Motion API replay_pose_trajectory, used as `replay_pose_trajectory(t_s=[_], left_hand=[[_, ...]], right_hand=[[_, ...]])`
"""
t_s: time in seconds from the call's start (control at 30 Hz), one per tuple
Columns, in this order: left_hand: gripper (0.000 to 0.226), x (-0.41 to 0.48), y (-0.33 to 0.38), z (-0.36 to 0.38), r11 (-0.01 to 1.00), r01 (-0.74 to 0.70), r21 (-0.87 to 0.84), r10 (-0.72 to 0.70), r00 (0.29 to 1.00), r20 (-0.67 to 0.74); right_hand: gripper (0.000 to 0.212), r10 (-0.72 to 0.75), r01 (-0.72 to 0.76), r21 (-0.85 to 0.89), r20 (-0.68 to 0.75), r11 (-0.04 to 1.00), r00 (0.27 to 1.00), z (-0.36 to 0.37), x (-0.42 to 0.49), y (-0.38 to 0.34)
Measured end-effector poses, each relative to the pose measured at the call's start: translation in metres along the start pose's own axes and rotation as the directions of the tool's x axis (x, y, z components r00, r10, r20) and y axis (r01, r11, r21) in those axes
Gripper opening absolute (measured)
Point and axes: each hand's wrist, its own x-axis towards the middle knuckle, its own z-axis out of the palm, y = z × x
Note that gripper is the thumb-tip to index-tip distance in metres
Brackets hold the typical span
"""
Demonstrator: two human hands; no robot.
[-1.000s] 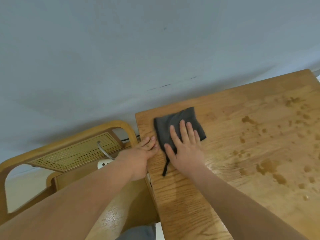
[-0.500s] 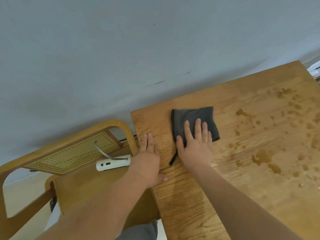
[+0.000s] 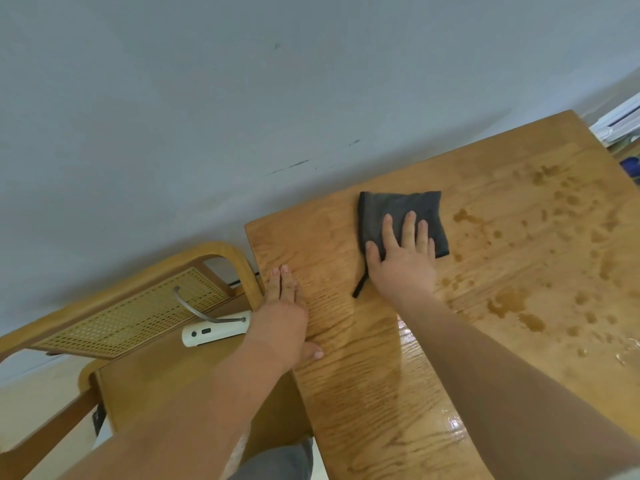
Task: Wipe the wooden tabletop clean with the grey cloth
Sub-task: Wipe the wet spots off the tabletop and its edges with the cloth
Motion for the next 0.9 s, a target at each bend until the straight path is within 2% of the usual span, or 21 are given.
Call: replay_pose_trajectory(t_s=[0.13, 0.2, 0.27, 0.3, 0.4, 0.43, 0.5, 0.57, 0.63, 0.7, 0.77, 0.8, 0.87, 0.9], left_hand=[[0.133, -0.003, -0.003, 0.001, 0.999, -0.009, -0.034, 0.007, 1.0, -0.03], [0.133, -0.005, -0.003, 0.002, 0.999, -0.02, -0.05, 0.018, 0.999, -0.04], [0.133, -0.006, -0.004, 0.002, 0.999, -0.019, -0.051, 0.017, 0.999, -0.042], [0.133, -0.007, -0.003, 0.002, 0.998, -0.02, -0.053, 0.018, 0.999, -0.042], [0.133, -0.007, -0.002, 0.003, 0.999, -0.007, -0.042, 0.005, 0.999, -0.039], [0.134, -0.008, -0.001, 0.003, 0.999, -0.001, -0.045, 0.0, 0.999, -0.041], [0.135, -0.009, 0.003, 0.002, 0.999, 0.008, -0.048, -0.01, 0.999, -0.048], [0.136, -0.01, 0.007, -0.003, 0.999, 0.021, -0.042, -0.022, 0.999, -0.036], [0.134, -0.013, 0.013, -0.005, 0.998, 0.056, -0.042, -0.056, 0.998, -0.003], [0.128, -0.021, 0.023, 0.001, 0.995, 0.061, -0.076, -0.067, 0.995, -0.069], [0.12, -0.039, 0.037, 0.018, 0.996, -0.049, -0.071, 0.029, 0.965, -0.262], [0.116, -0.05, 0.046, 0.031, 0.989, -0.148, -0.01, 0.136, 0.932, -0.337], [0.107, -0.068, 0.068, 0.06, 0.928, -0.341, 0.149, 0.372, 0.874, -0.314], [0.102, -0.074, 0.08, 0.072, 0.906, -0.391, 0.163, 0.422, 0.868, -0.261]], right_hand=[[0.069, -0.246, 0.243, -0.071, -0.038, 0.967, 0.968, 0.044, -0.072, -0.004], [0.068, -0.381, 0.382, -0.127, 0.028, 0.916, 0.924, 0.046, -0.082, 0.021], [0.067, -0.432, 0.436, -0.199, 0.064, 0.878, 0.9, 0.033, -0.065, 0.057], [0.067, -0.394, 0.4, -0.211, 0.075, 0.892, 0.916, 0.022, -0.055, 0.073], [0.07, -0.098, 0.106, -0.144, 0.066, 0.984, 0.993, 0.008, -0.04, 0.092], [0.07, -0.021, 0.027, -0.116, 0.052, 0.993, 0.998, 0.01, -0.043, 0.088], [0.068, 0.044, -0.041, -0.081, 0.04, 0.996, 0.998, 0.019, -0.057, 0.07], [0.068, 0.01, -0.008, -0.072, 0.038, 0.997, 0.999, 0.033, -0.082, 0.05], [0.068, -0.093, 0.095, -0.084, 0.03, 0.992, 0.995, 0.052, -0.117, 0.039], [0.068, -0.211, 0.211, -0.07, 0.017, 0.975, 0.977, 0.071, -0.159, 0.038], [0.068, -0.296, 0.296, -0.049, 0.018, 0.954, 0.955, 0.087, -0.193, 0.049], [0.067, -0.333, 0.334, -0.05, 0.032, 0.941, 0.942, 0.091, -0.204, 0.058], [0.068, -0.421, 0.424, -0.058, 0.055, 0.904, 0.905, 0.089, -0.213, 0.08], [0.069, -0.465, 0.468, -0.04, 0.064, 0.883, 0.883, 0.084, -0.214, 0.094]])
